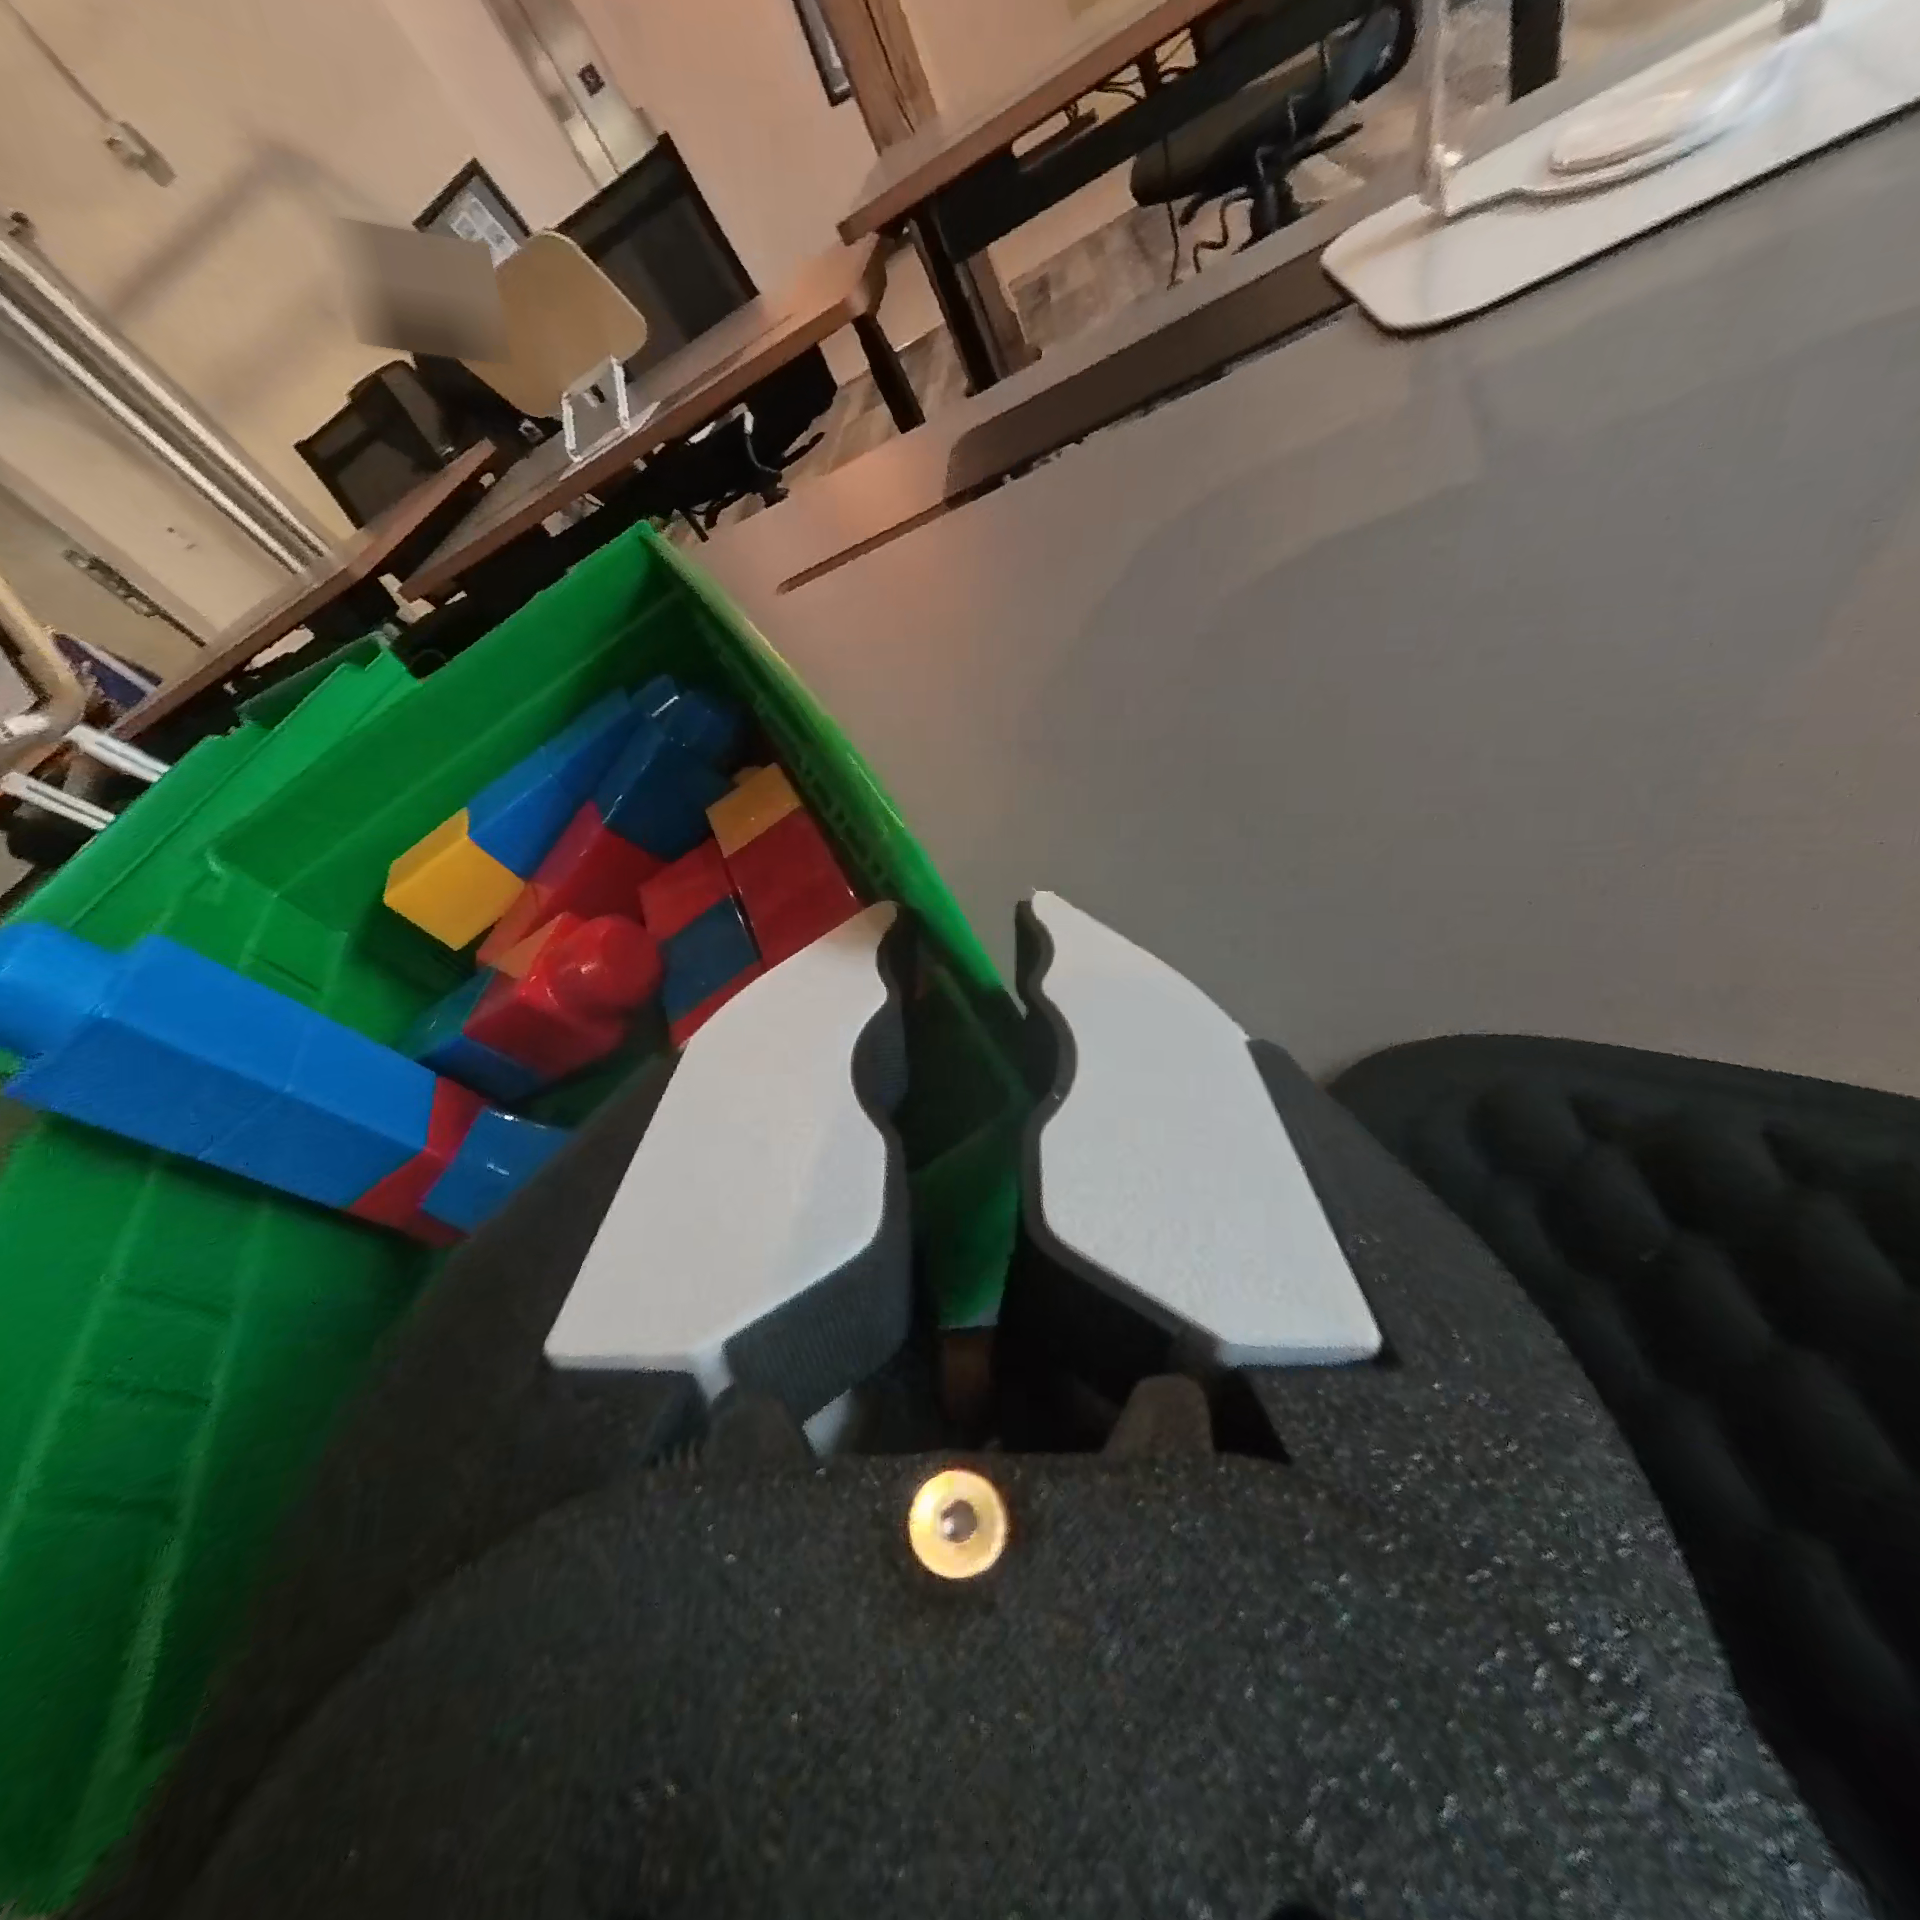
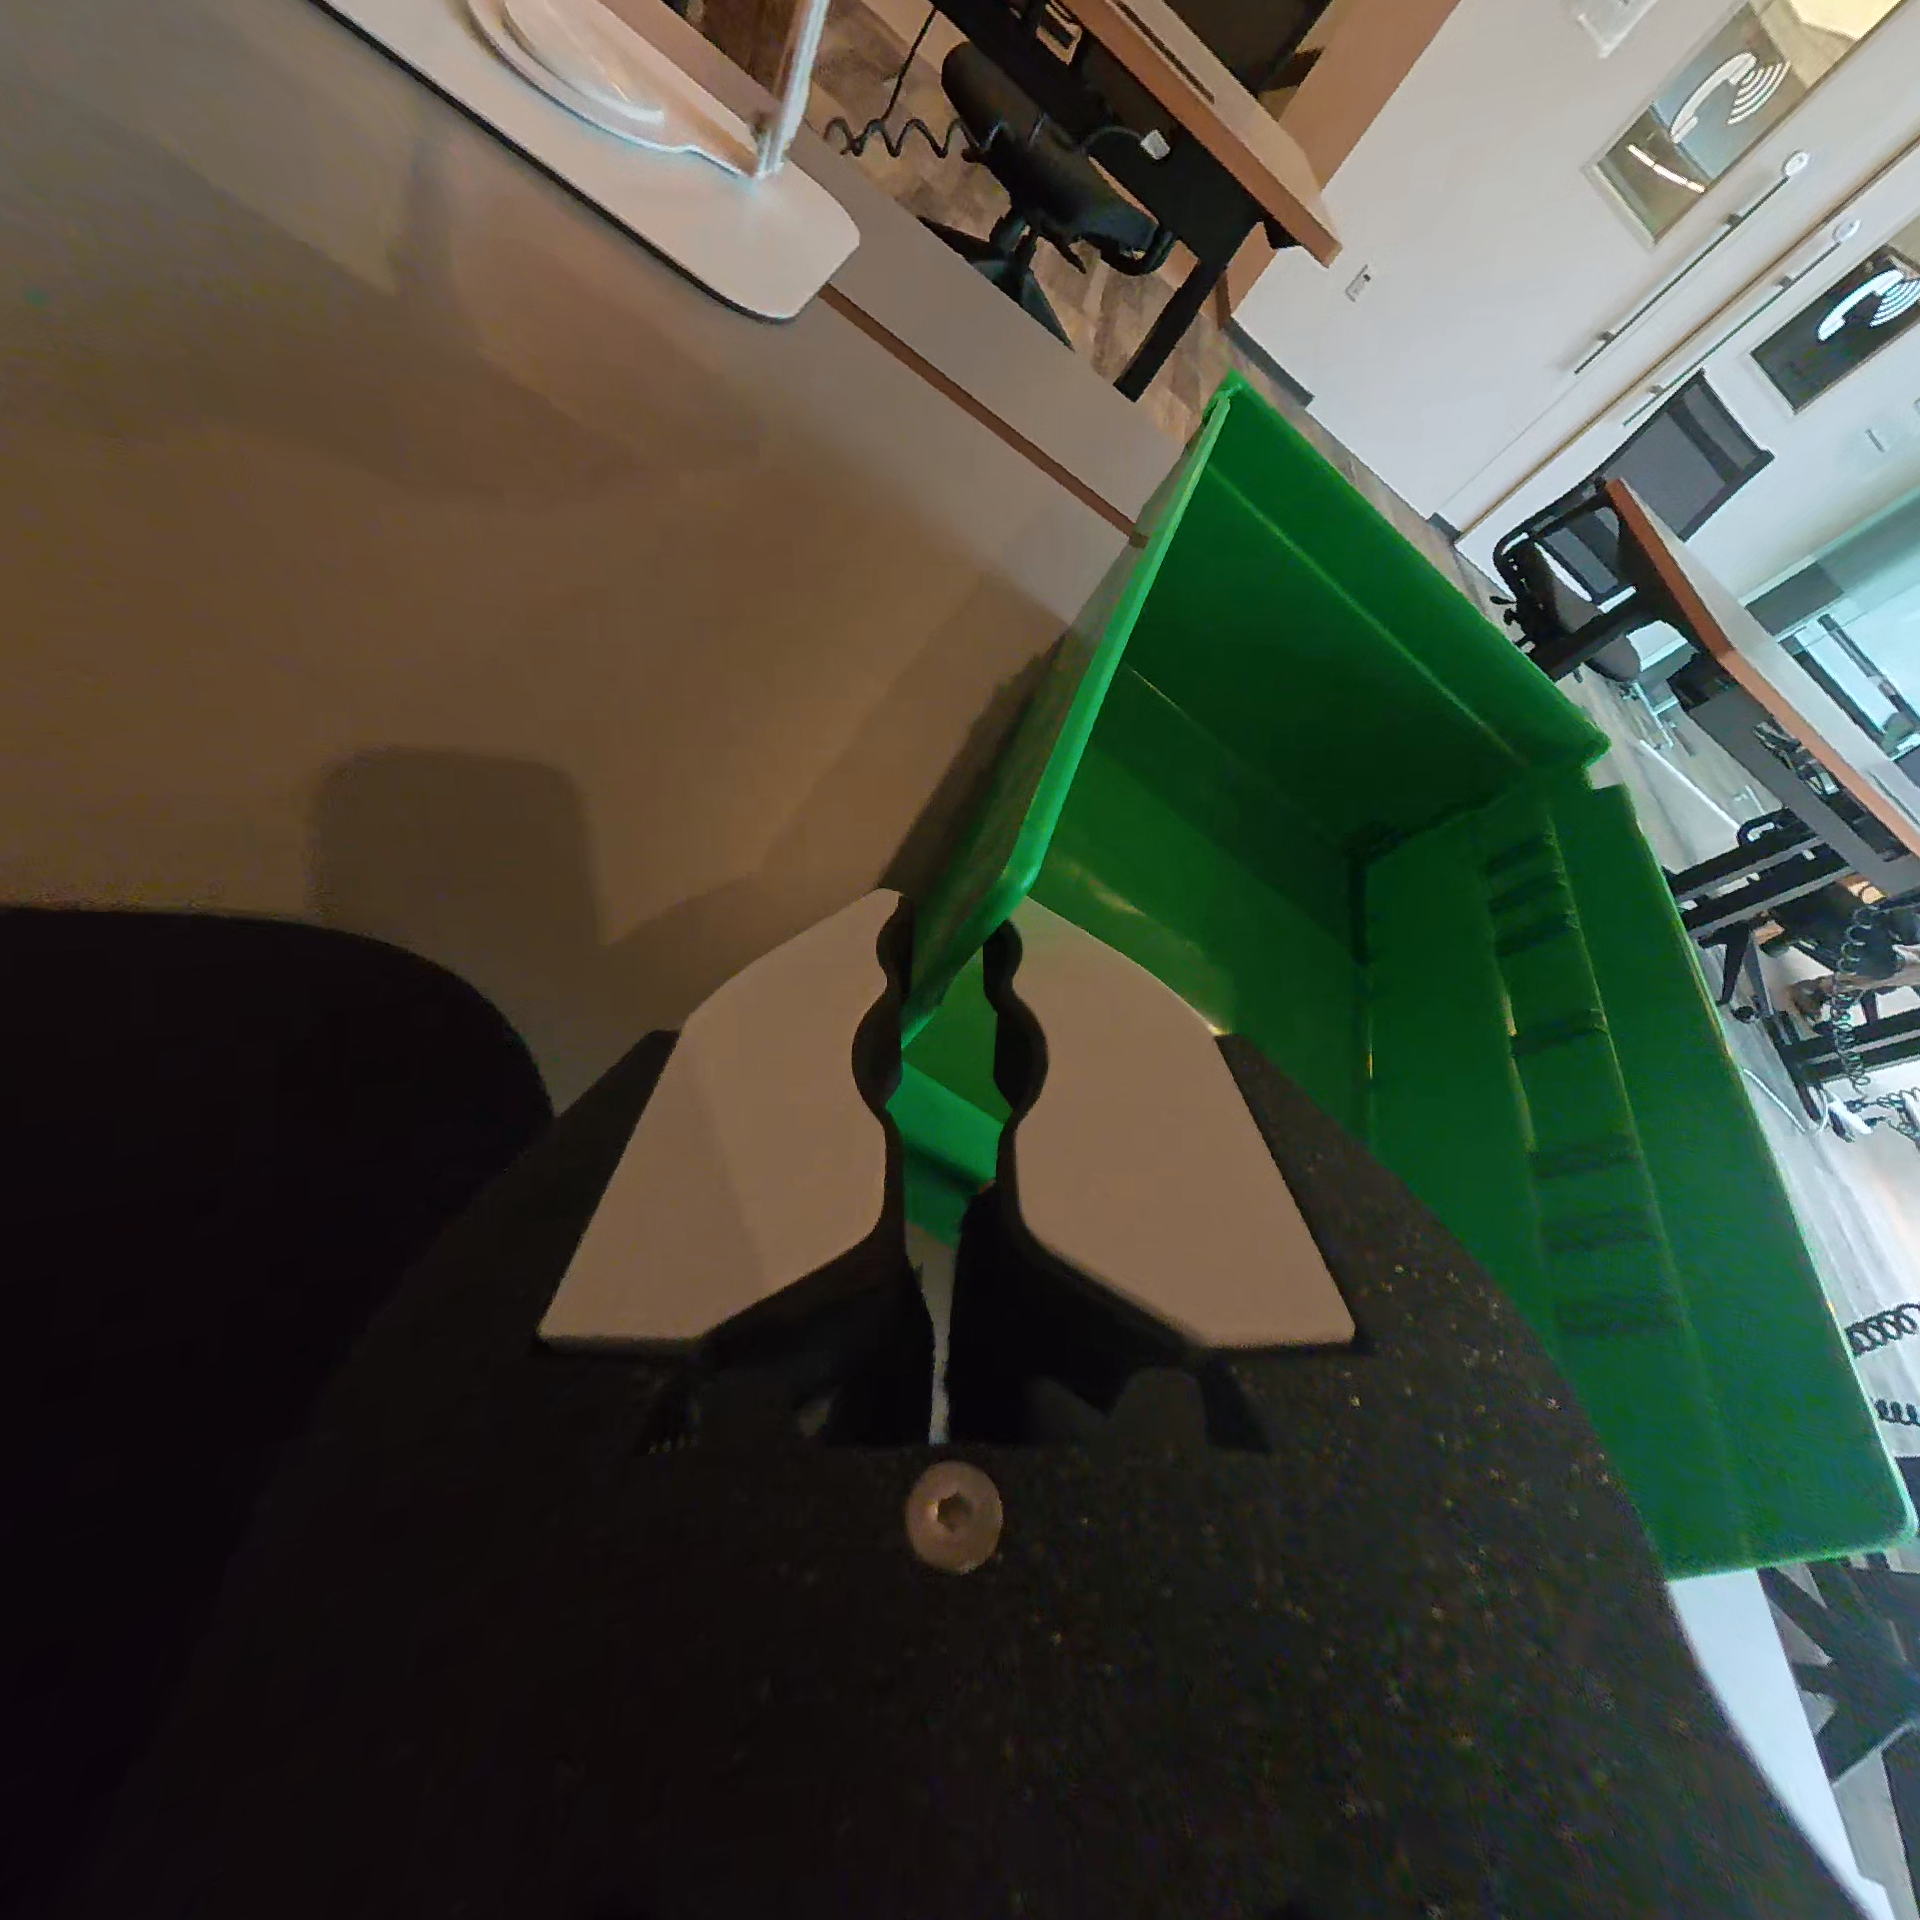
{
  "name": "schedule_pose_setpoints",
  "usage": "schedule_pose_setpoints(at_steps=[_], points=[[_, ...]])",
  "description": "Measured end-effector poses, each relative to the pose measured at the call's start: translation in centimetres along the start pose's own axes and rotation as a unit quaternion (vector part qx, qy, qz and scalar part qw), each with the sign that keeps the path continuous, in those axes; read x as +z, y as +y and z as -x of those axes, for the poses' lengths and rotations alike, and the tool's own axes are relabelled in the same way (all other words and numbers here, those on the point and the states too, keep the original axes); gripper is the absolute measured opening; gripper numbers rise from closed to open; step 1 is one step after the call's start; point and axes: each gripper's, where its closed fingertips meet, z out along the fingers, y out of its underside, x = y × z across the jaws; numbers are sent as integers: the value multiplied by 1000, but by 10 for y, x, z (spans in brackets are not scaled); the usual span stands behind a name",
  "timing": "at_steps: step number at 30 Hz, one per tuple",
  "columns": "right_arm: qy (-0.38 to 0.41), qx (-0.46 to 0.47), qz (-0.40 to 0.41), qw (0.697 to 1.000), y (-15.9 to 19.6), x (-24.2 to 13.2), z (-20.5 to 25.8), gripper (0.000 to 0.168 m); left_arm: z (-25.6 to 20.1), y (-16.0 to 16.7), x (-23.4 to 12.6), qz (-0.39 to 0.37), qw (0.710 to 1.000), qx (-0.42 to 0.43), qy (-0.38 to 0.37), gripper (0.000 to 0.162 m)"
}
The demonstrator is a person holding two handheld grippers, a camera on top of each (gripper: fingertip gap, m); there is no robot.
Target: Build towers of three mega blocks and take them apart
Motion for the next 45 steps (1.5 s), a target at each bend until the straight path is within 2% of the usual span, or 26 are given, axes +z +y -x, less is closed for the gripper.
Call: schedule_pose_setpoints(at_steps=[11,19,21,25,29,31,32,34,35,38,40,42,45], points=[[-4,-24,-10,1000,-17,-8,32,14,-40,-19,-3,-10,998,24,57,19],[3,-47,-41,998,-20,-11,38,20,-42,-23,-4,-26,998,26,46,17],[19,-55,-82,995,-29,-17,34,37,-38,-36,-13,-73,997,33,19,17],[49,-38,-215,975,-69,-50,21,49,-34,-58,-37,-158,987,-12,24,26],[-19,-57,-306,950,-94,-76,40,54,-34,-77,-75,-246,966,-41,75,30],[-93,-38,-336,936,-105,-87,62,53,-39,-78,-86,-247,960,-60,116,34],[-135,-27,-344,929,-109,-92,75,53,-44,-77,-89,-236,959,-67,141,43],[-196,-5,-323,926,-111,-93,94,60,-56,-72,-93,-208,958,-67,184,65],[-220,-2,-303,927,-108,-91,102,67,-60,-70,-94,-197,958,-67,195,71],[-246,25,-263,932,-100,-82,110,71,-68,-70,-98,-185,955,-71,220,77],[-268,45,-260,926,-98,-80,114,71,-77,-76,-106,-195,943,-80,259,81],[-293,57,-270,915,-109,-83,117,70,-78,-95,-115,-233,926,-82,285,84],[-295,19,-325,898,-171,-101,100,66,-62,-158,-126,-299,907,-49,292,74]])
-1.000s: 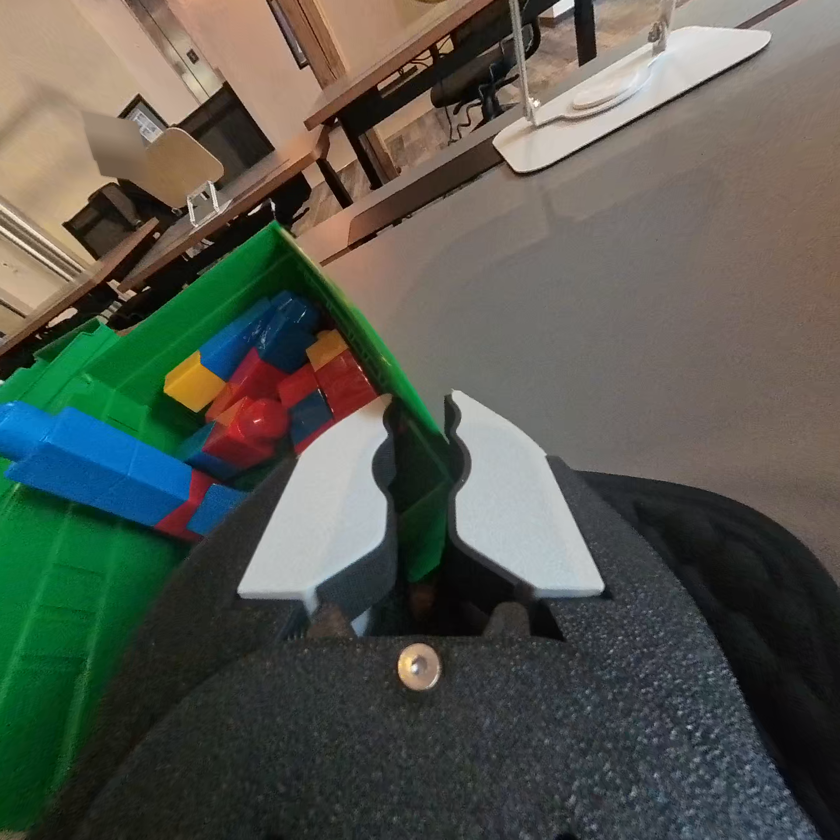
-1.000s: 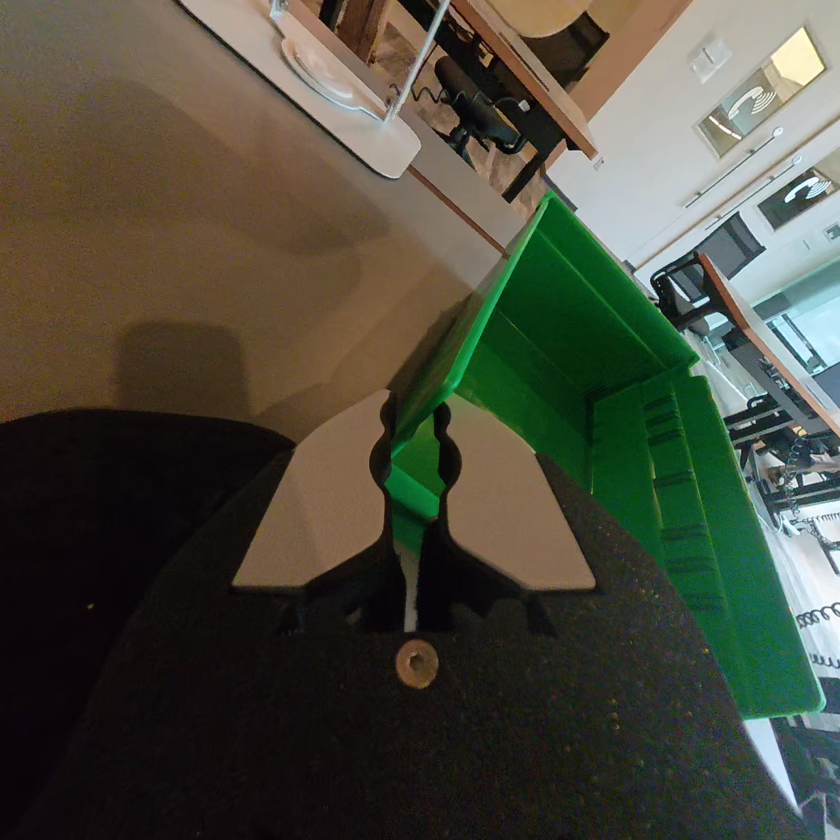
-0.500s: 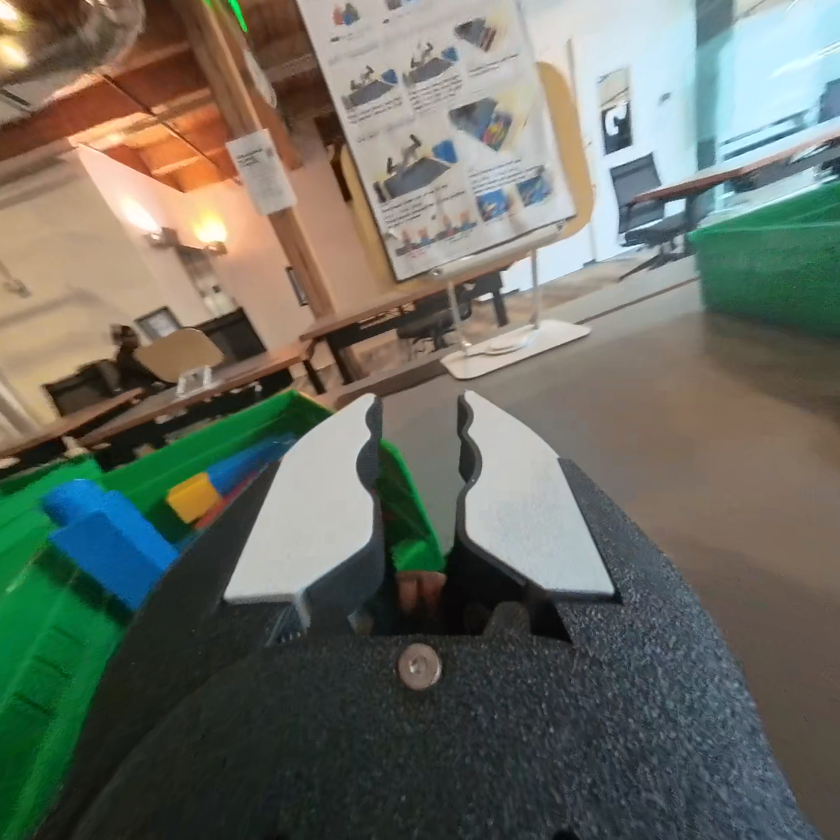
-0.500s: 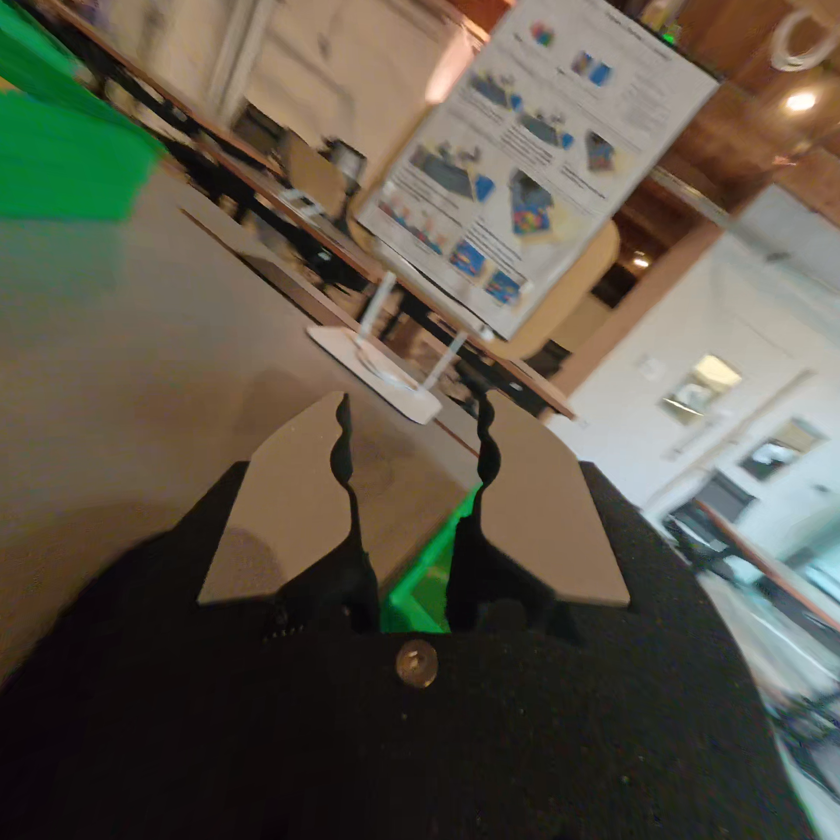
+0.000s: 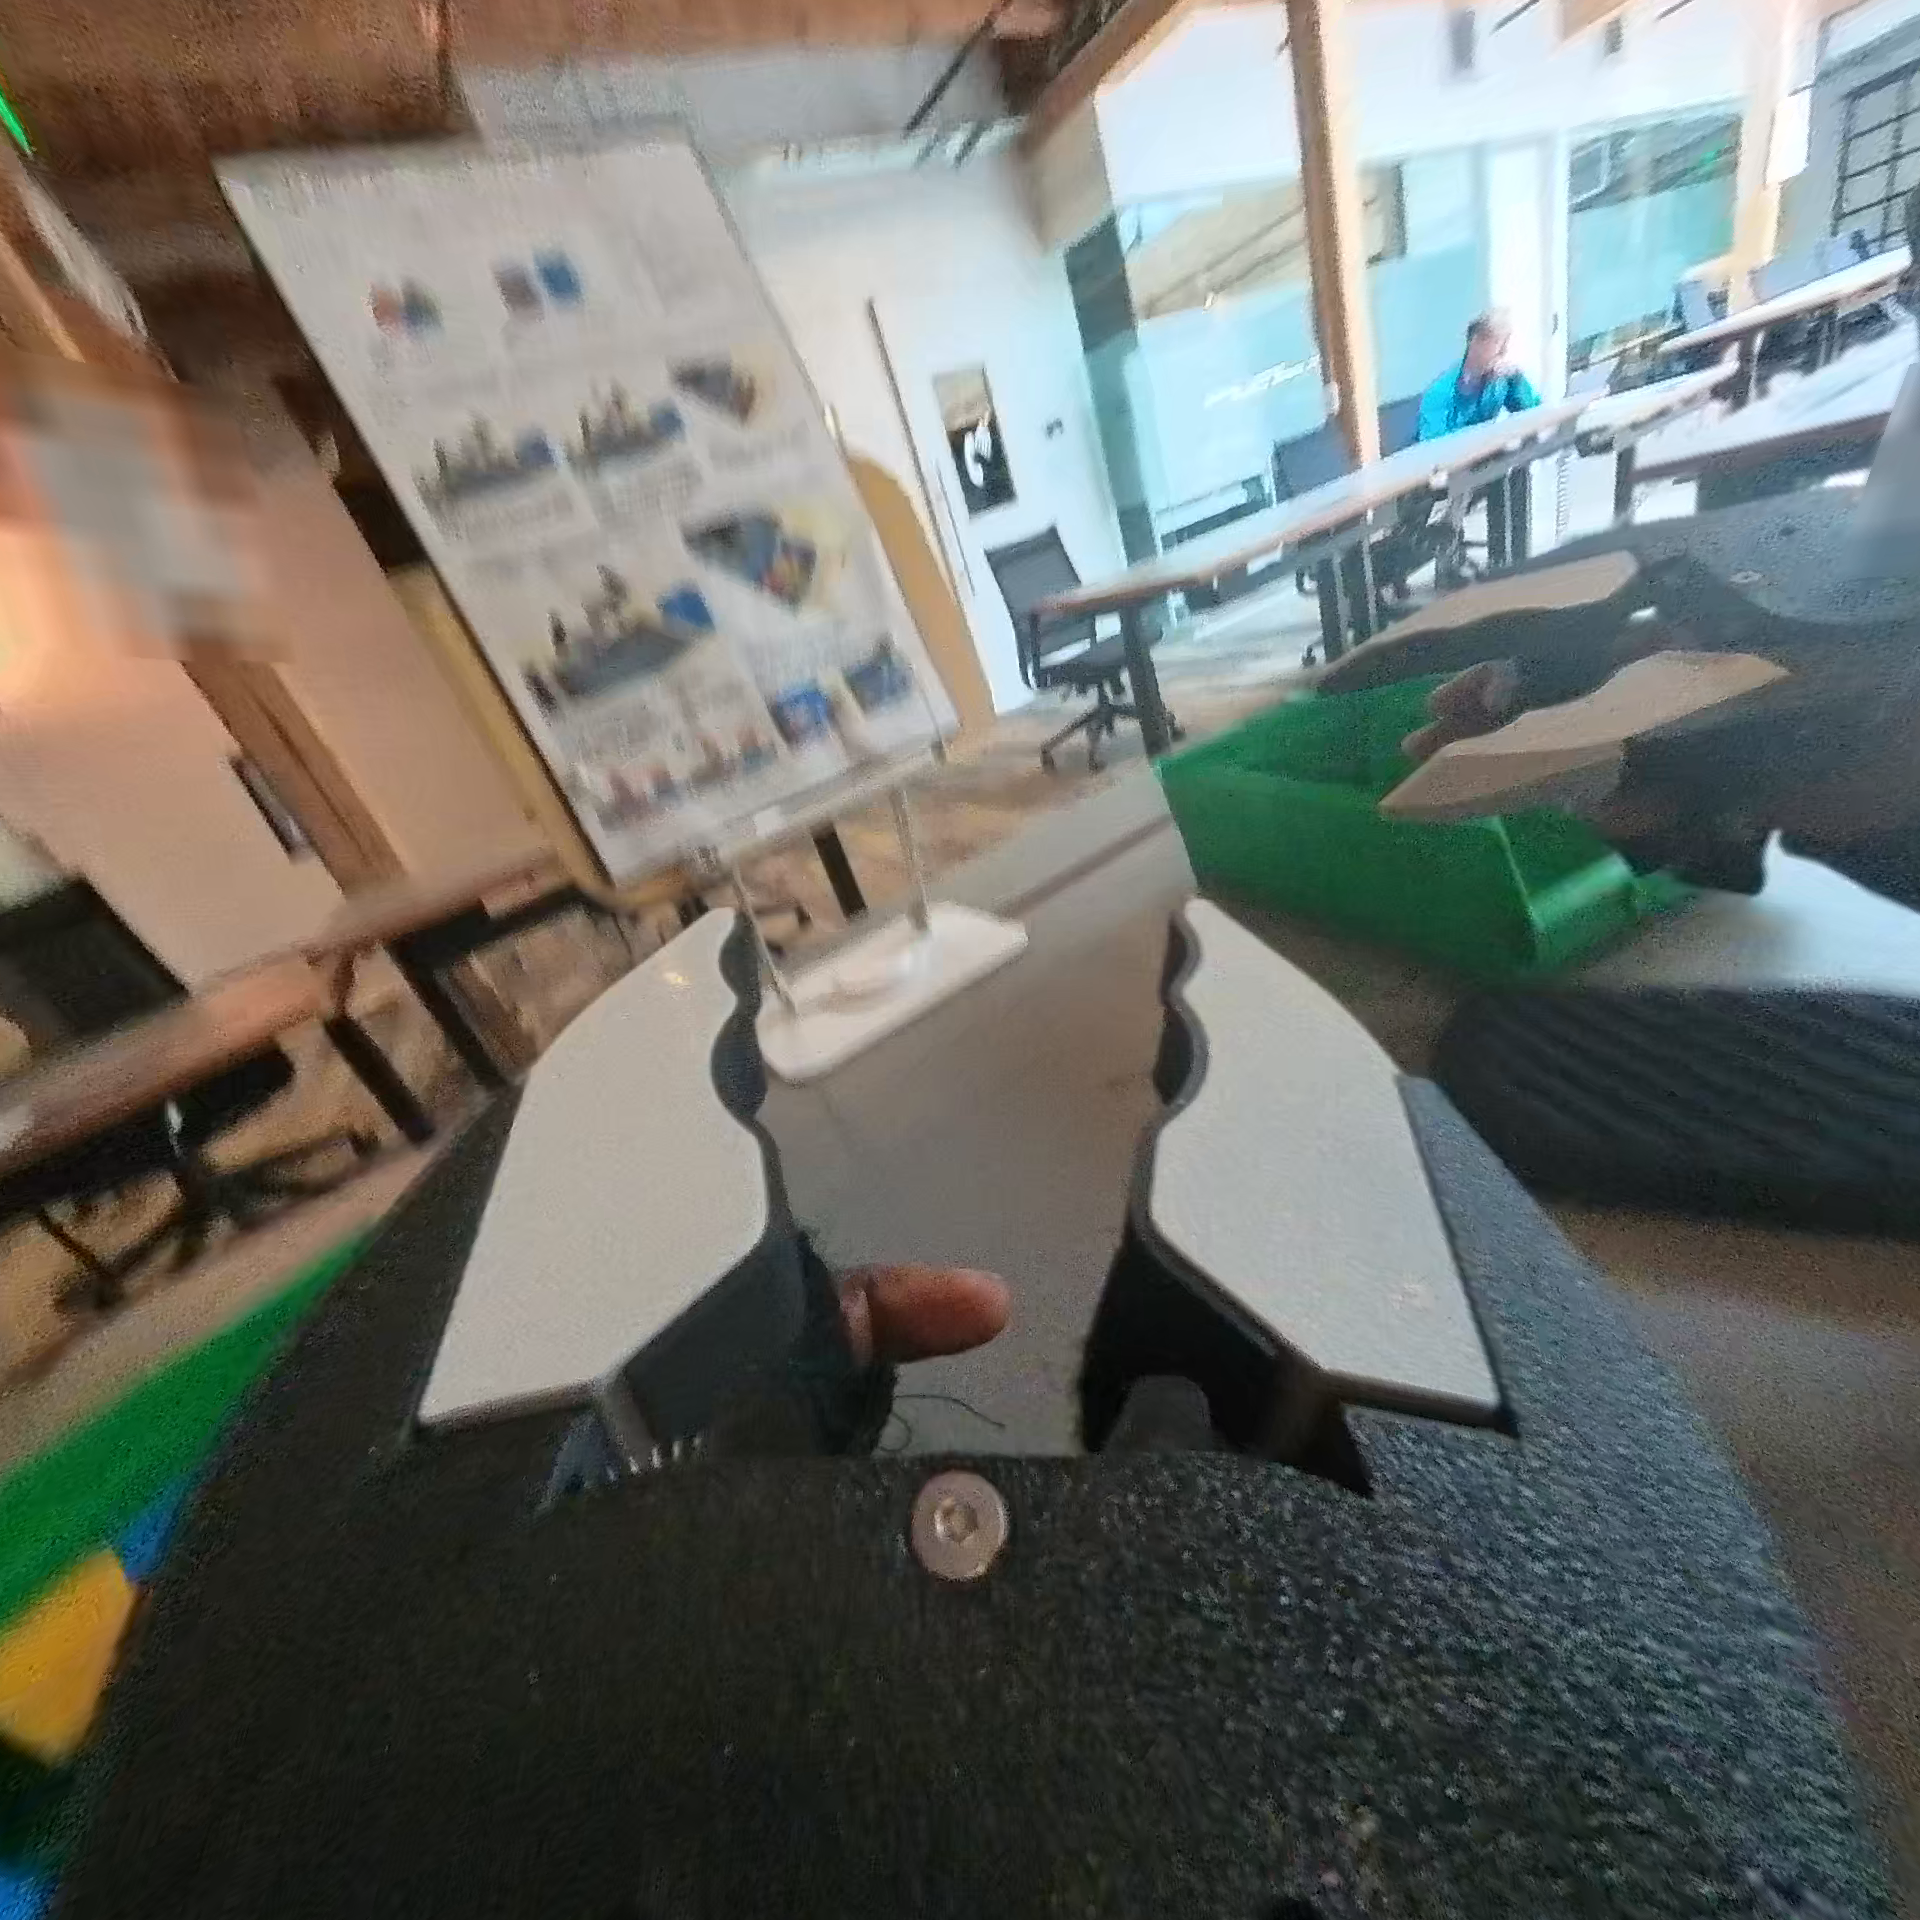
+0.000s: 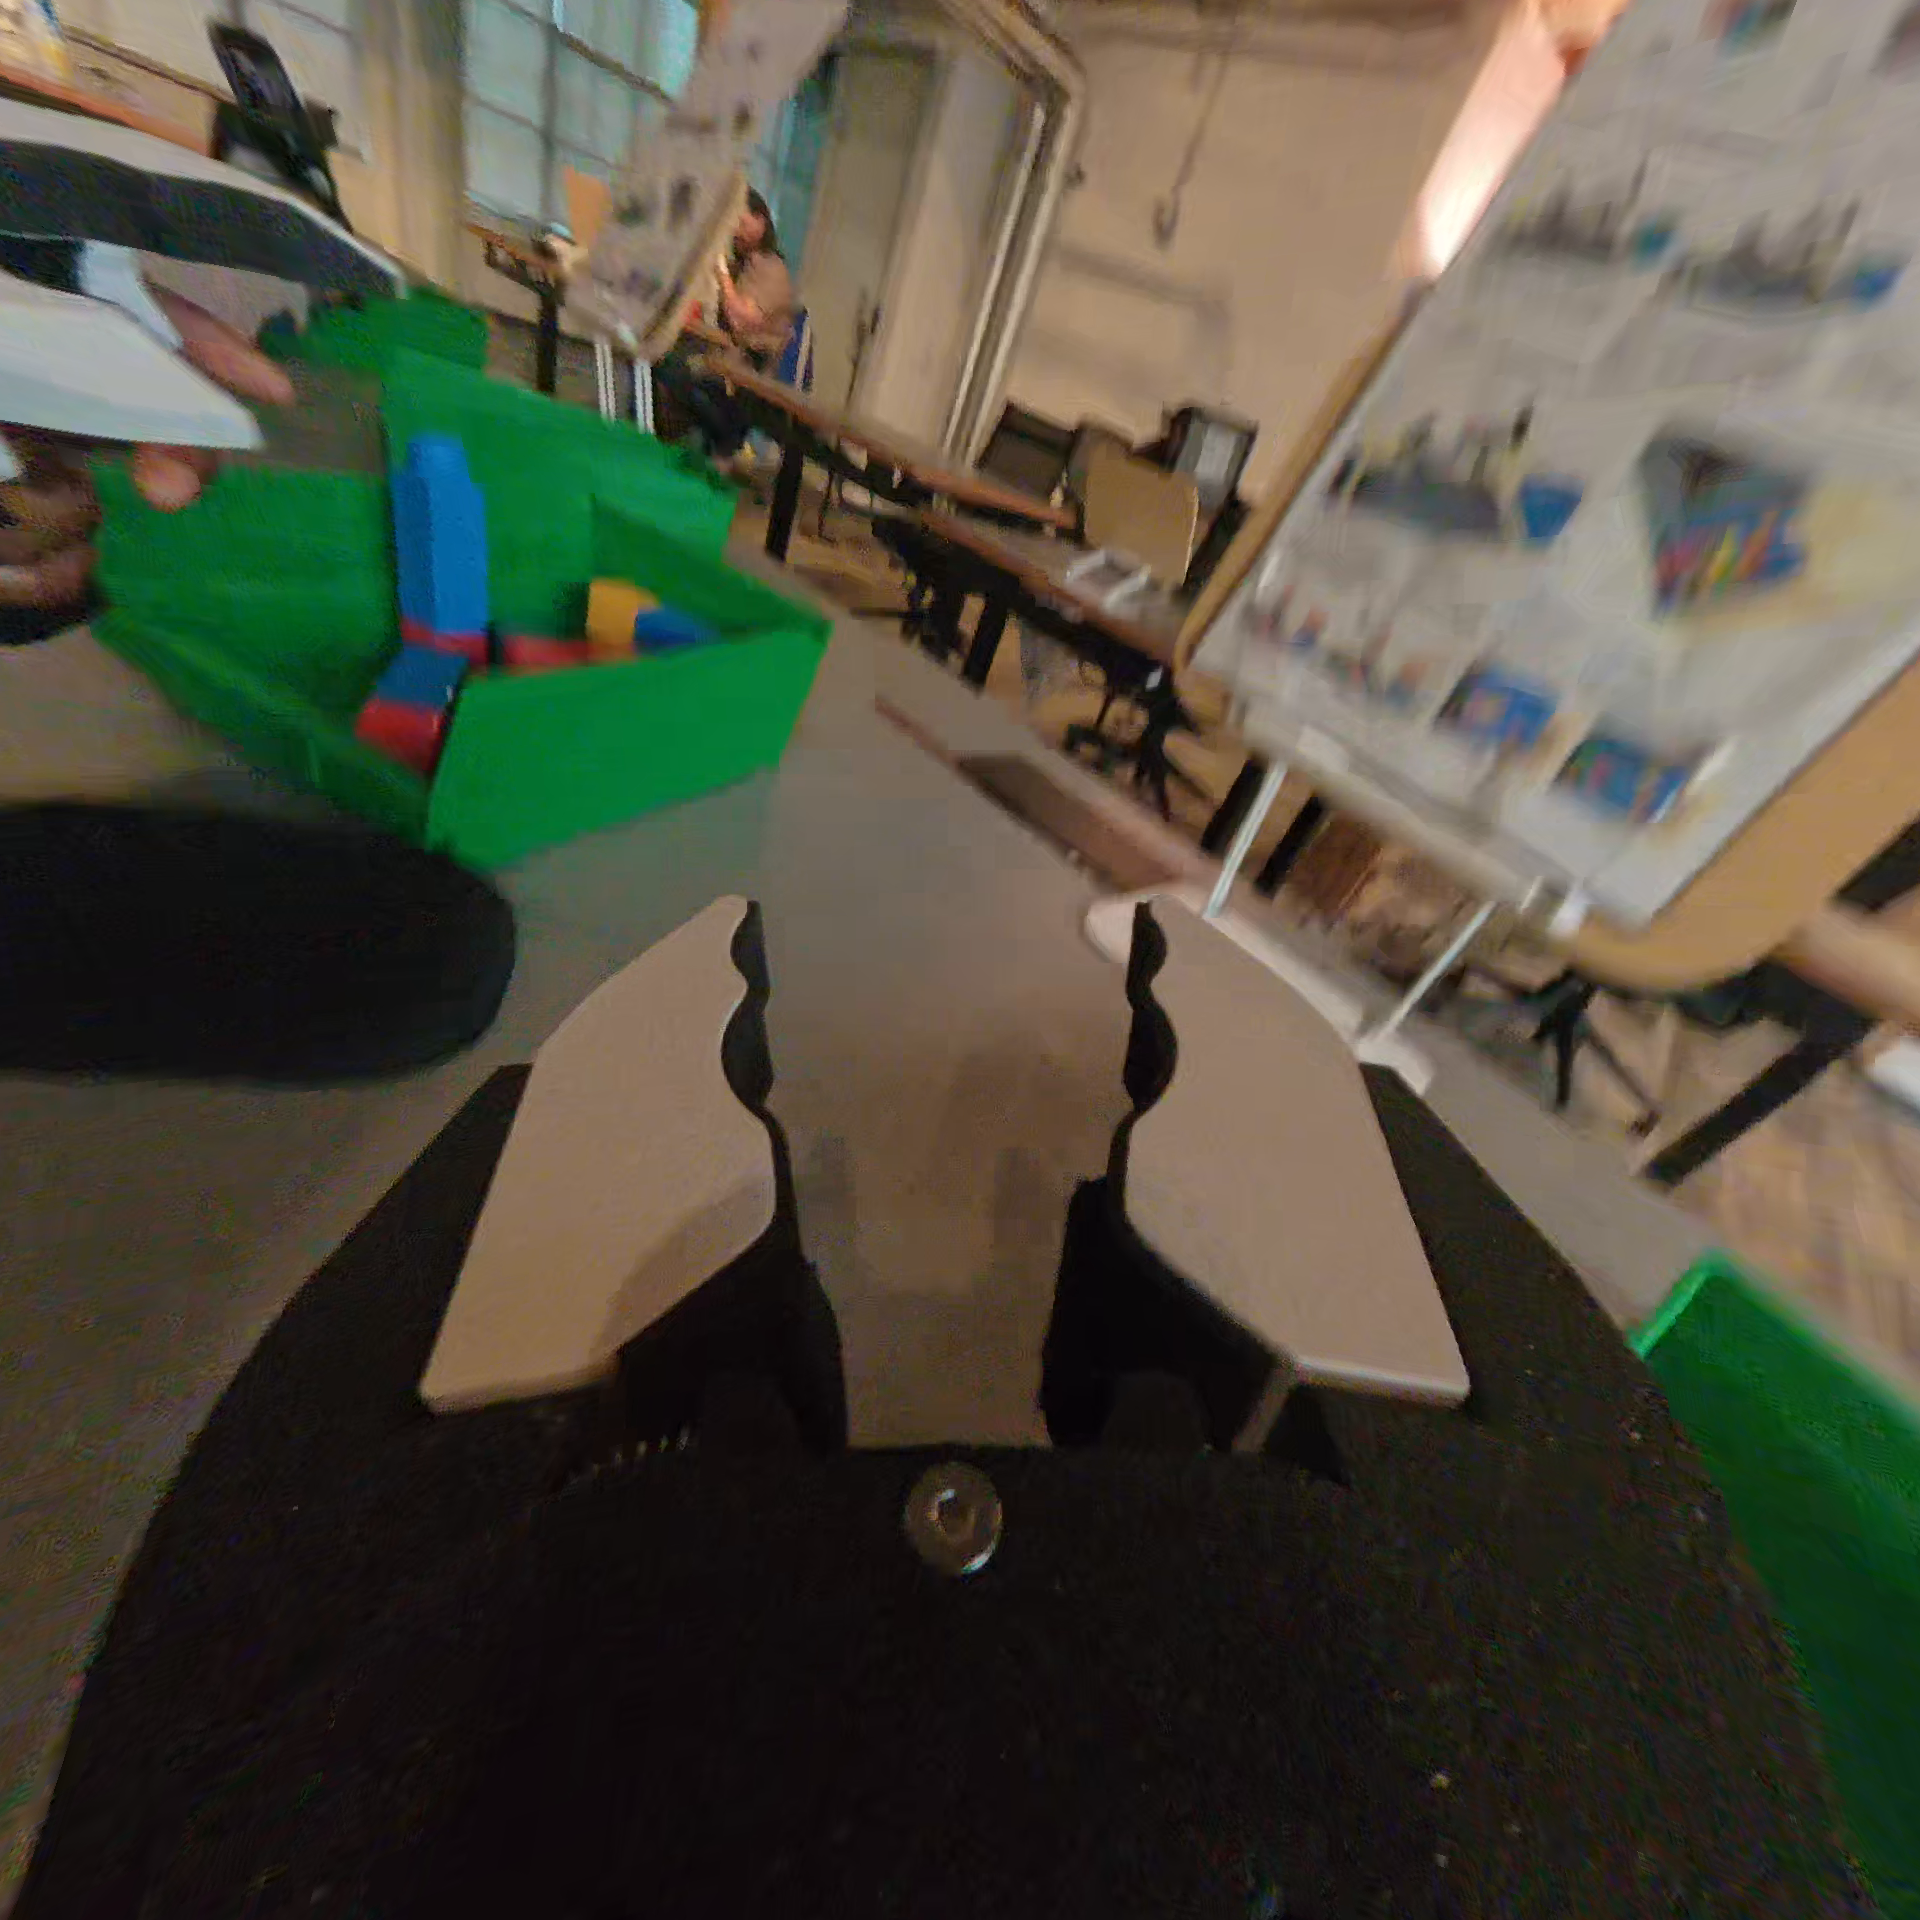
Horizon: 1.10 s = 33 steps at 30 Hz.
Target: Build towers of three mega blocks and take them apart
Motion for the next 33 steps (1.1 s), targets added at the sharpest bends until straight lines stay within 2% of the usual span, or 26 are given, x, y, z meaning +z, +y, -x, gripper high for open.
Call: schedule_pose_setpoints(at_steps=[3,5,7,9,12,16,21,25,27,31,33], points=[[-11,-28,-75,997,-98,26,-24,63,18,-80,37,-56,998,29,17,67],[-29,-37,-98,994,-151,46,-37,65,28,-121,67,-65,996,40,34,67],[-39,-38,-105,993,-183,64,-50,67,34,-141,96,-47,997,39,56,69],[-46,-27,-109,993,-192,77,-60,66,40,-143,116,-32,997,22,70,69],[-65,-20,-106,992,-168,96,-63,63,52,-122,135,-30,998,18,60,60],[-57,-23,-85,994,-129,123,-75,57,78,-84,162,17,999,13,35,61],[20,-2,-61,998,-86,150,-115,60,111,-43,190,41,998,-30,-34,65],[55,42,-64,996,-64,159,-134,64,108,-20,207,52,996,-58,-36,71],[52,73,-53,995,-52,165,-138,74,107,-8,214,59,995,-77,-27,73],[8,145,-20,989,-31,174,-140,105,111,11,221,69,990,-126,3,73],[2,160,-23,987,-31,173,-142,111,119,13,218,74,990,-122,-5,73]])
